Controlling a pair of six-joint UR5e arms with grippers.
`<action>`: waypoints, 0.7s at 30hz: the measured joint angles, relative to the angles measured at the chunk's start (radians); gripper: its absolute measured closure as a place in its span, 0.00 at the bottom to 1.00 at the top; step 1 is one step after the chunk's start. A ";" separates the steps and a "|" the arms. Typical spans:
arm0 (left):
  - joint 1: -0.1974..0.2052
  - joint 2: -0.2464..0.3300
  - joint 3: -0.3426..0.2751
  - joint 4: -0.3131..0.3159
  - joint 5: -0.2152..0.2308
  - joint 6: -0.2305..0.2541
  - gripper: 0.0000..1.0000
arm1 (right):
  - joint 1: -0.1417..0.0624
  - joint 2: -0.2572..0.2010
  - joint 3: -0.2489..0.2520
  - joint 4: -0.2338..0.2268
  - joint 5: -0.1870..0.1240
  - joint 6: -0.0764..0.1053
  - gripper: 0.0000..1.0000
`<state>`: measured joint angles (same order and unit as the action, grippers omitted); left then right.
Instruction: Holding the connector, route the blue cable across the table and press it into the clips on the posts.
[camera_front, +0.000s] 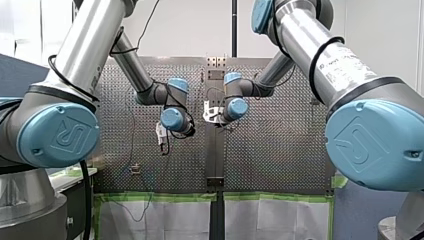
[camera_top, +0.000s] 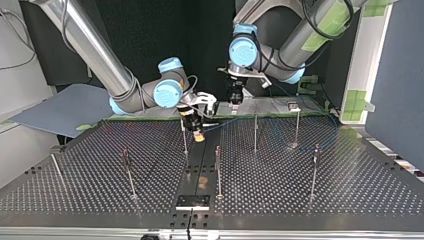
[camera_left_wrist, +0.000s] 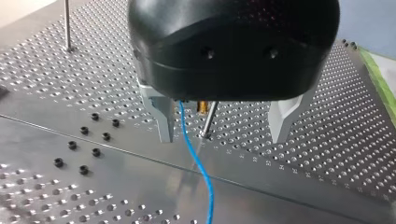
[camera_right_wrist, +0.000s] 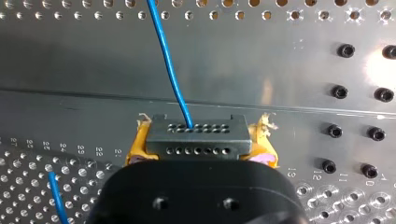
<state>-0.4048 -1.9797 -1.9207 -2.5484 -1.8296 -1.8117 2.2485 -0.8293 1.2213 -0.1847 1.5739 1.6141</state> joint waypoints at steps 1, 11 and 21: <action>-0.002 -0.009 0.009 0.000 -0.004 -0.004 0.00 | 0.000 0.000 0.000 0.000 0.000 0.000 1.00; 0.013 -0.047 0.075 0.001 -0.040 -0.028 0.00 | 0.000 0.000 0.000 -0.001 0.000 0.000 1.00; 0.026 -0.068 0.103 -0.011 0.002 -0.047 0.00 | 0.000 0.000 0.000 -0.003 0.000 0.000 1.00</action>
<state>-0.3792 -2.0481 -1.8178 -2.5590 -1.8275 -1.8592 2.2480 -0.8293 1.2216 -0.1872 1.5737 1.6140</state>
